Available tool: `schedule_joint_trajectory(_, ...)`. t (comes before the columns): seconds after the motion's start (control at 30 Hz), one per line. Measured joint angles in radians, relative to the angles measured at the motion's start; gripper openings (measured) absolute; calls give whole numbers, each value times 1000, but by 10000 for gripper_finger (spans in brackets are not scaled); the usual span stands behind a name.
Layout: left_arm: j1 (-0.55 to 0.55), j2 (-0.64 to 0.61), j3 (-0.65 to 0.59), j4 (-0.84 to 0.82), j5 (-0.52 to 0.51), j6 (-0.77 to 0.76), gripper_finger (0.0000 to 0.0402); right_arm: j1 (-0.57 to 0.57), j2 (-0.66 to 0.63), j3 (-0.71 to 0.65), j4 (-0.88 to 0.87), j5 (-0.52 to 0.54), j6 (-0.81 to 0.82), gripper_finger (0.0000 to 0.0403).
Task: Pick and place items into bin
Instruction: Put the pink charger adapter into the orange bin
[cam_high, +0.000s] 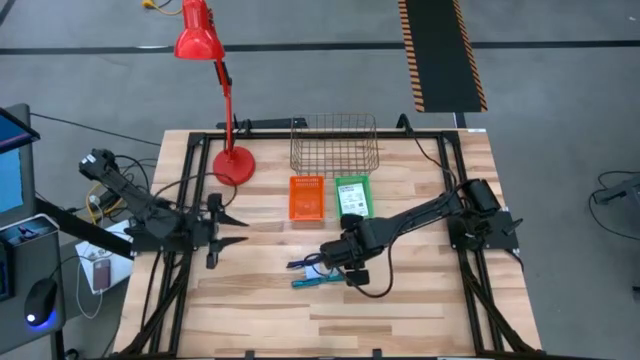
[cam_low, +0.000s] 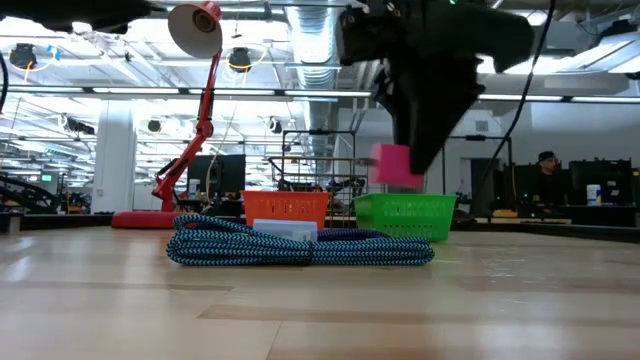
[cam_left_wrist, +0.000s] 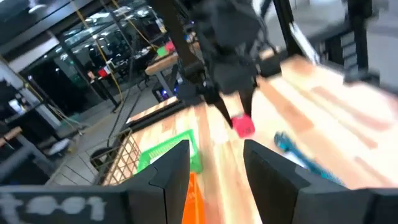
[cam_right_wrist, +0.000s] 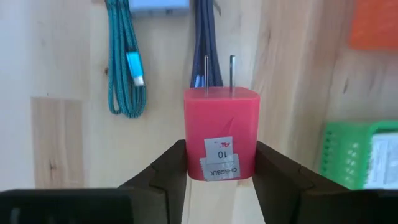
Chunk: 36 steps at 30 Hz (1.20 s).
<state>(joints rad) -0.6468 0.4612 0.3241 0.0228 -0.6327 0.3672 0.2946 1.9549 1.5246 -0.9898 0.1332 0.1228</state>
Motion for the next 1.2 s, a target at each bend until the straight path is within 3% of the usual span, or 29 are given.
schedule_joint_trajectory(0.33, 0, 201, 0, 157, -6, 298, 142, -38, 0, 120, -7, -2, -71, 146)
schedule_joint_trajectory(0.5, 0, 313, 0, 261, -72, 457, 141, -51, 1, 184, -28, -4, -102, 139)
schedule_joint_trajectory(0.8, 39, 498, 0, 477, -90, 645, 141, -62, 1, 255, -28, -12, -124, 143)
schedule_joint_trajectory(1.2, 154, 694, 35, 644, 61, 800, 141, -64, 1, 295, -23, -27, -126, 143)
